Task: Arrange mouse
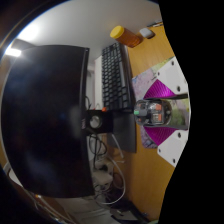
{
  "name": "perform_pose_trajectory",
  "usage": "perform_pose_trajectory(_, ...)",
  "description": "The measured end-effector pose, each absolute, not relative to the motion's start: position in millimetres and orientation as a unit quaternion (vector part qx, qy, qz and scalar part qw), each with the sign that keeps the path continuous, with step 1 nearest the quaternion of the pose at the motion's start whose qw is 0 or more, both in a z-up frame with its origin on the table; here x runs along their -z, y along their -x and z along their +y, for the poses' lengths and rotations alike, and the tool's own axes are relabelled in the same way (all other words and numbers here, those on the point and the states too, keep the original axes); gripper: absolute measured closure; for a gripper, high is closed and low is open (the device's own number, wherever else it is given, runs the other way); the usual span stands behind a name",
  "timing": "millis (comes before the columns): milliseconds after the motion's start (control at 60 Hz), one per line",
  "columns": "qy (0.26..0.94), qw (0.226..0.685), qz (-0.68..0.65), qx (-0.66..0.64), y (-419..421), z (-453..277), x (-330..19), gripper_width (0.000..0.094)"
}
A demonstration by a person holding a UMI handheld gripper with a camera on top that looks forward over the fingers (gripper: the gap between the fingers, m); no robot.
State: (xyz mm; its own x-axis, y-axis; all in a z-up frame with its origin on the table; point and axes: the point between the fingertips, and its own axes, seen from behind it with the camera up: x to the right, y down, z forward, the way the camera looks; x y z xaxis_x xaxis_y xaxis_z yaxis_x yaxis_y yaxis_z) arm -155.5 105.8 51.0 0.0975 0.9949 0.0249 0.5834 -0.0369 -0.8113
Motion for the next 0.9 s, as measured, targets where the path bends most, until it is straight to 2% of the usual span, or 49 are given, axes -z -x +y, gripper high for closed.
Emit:
perform_pose_trajectory(117, 0.663, 0.329, -0.608, -0.287, 149.5, 125.0, -13.9, 0.0584)
perform_pose_trajectory(233, 0.676, 0.316, -0.604, -0.279, 143.8, 130.5, 8.8, 0.0567)
perform_pose_trajectory(367, 0.679, 0.311, -0.602, -0.281, 142.2, 127.8, 13.5, 0.0455)
perform_pose_trajectory(467, 0.689, 0.316, -0.593, -0.272, 138.0, 131.8, 3.0, 0.0055)
perform_pose_trajectory(483, 0.690, 0.318, -0.591, -0.271, 136.7, 131.8, -1.2, 0.0098)
perform_pose_trajectory(500, 0.692, 0.320, -0.589, -0.269, 134.7, 131.7, -5.5, 0.0101)
perform_pose_trajectory(600, 0.695, 0.324, -0.585, -0.265, 115.7, 112.8, -38.8, 0.0081)
perform_pose_trajectory(717, 0.688, 0.307, -0.599, -0.272, 74.8, 58.8, -76.8, 0.0083)
perform_pose_trajectory(900, 0.670, 0.277, -0.628, -0.284, 8.4, -32.4, -113.1, 0.0087)
